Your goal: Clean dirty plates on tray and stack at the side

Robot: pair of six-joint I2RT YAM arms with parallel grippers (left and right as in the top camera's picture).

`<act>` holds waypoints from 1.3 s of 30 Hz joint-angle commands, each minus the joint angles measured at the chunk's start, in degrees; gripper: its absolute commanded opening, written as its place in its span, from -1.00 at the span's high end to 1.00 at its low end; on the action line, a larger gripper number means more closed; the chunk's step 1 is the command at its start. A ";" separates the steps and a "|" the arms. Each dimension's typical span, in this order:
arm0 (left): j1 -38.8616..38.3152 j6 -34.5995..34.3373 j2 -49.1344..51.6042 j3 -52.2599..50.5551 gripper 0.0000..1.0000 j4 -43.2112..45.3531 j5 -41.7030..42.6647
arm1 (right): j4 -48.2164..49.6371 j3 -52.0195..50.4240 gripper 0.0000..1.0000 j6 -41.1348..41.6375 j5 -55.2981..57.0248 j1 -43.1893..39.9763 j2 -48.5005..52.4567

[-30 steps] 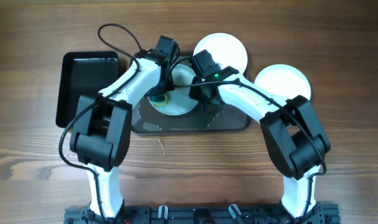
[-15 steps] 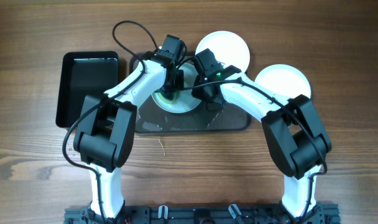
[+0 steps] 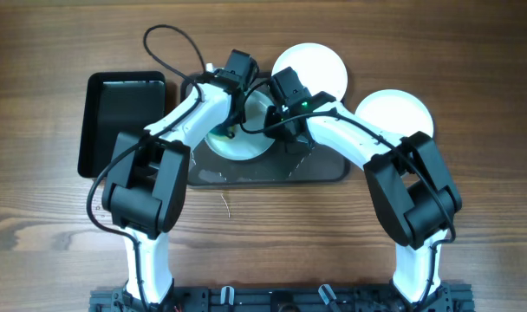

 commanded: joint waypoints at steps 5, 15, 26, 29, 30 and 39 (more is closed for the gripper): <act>1.14 6.80 1.27 -0.26 0.92 -7.67 18.56 | 0.57 -0.85 0.91 -4.85 -5.05 0.28 1.57; 1.31 20.74 1.27 -0.26 0.92 0.66 45.79 | 0.68 -0.85 0.91 -4.79 -5.05 0.28 1.57; 2.34 -1.79 0.50 0.33 0.92 0.04 4.90 | 0.66 -0.85 0.91 -4.83 -5.05 0.28 1.57; 2.71 -4.22 -1.46 1.68 0.92 -3.80 4.59 | 0.50 -0.85 0.92 -4.79 -5.07 0.28 1.57; 2.91 -5.01 -2.29 2.10 0.92 -4.79 4.66 | 0.48 -0.85 0.91 -4.83 -5.07 0.28 1.57; 6.12 -4.35 -12.68 3.89 0.92 -10.34 6.34 | 0.31 -0.83 0.91 -7.21 -7.39 0.28 1.57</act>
